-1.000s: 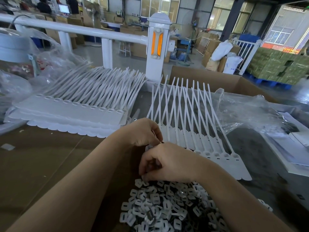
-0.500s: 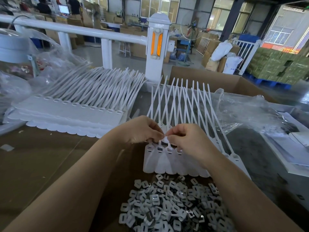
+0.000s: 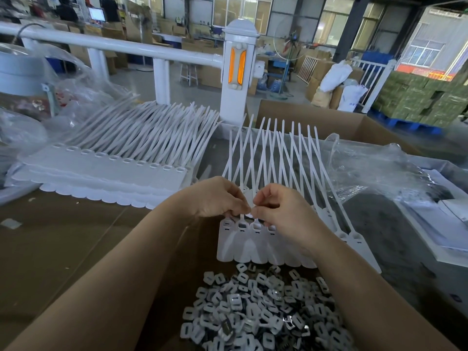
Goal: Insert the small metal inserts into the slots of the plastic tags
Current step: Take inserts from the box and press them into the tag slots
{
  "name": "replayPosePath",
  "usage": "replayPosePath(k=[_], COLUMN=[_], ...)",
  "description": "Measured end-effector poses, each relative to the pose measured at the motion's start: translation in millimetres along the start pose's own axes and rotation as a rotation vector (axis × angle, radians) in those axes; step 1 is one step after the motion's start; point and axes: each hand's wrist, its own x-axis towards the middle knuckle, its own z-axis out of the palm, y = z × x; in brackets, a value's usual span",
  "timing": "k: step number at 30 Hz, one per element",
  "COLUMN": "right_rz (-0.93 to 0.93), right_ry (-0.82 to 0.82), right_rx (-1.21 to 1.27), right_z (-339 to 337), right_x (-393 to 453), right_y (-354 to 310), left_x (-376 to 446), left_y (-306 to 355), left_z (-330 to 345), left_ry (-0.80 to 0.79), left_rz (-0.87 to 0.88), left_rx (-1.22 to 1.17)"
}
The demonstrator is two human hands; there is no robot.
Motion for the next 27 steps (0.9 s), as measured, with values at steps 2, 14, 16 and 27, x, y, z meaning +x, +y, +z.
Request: replayPosePath(k=[2, 14, 16, 27], right_rz=[0.019, 0.057, 0.059, 0.051], right_ry=[-0.014, -0.036, -0.037, -0.044], right_rx=[0.037, 0.102, 0.100, 0.072], right_z=[1.0, 0.9, 1.1, 2.0], right_x=[0.2, 1.5, 1.7, 1.8], right_y=[1.3, 3.4, 3.2, 3.2], left_x=[-1.6, 2.4, 3.4, 2.7], left_y=[2.5, 7.6, 8.1, 4.8], left_z=[-1.3, 4.0, 4.3, 1.2], left_ry=[-0.015, -0.016, -0.029, -0.062], left_rz=[-0.043, -0.211, -0.211, -0.163], left_rx=[-0.004, 0.147, 0.146, 0.159])
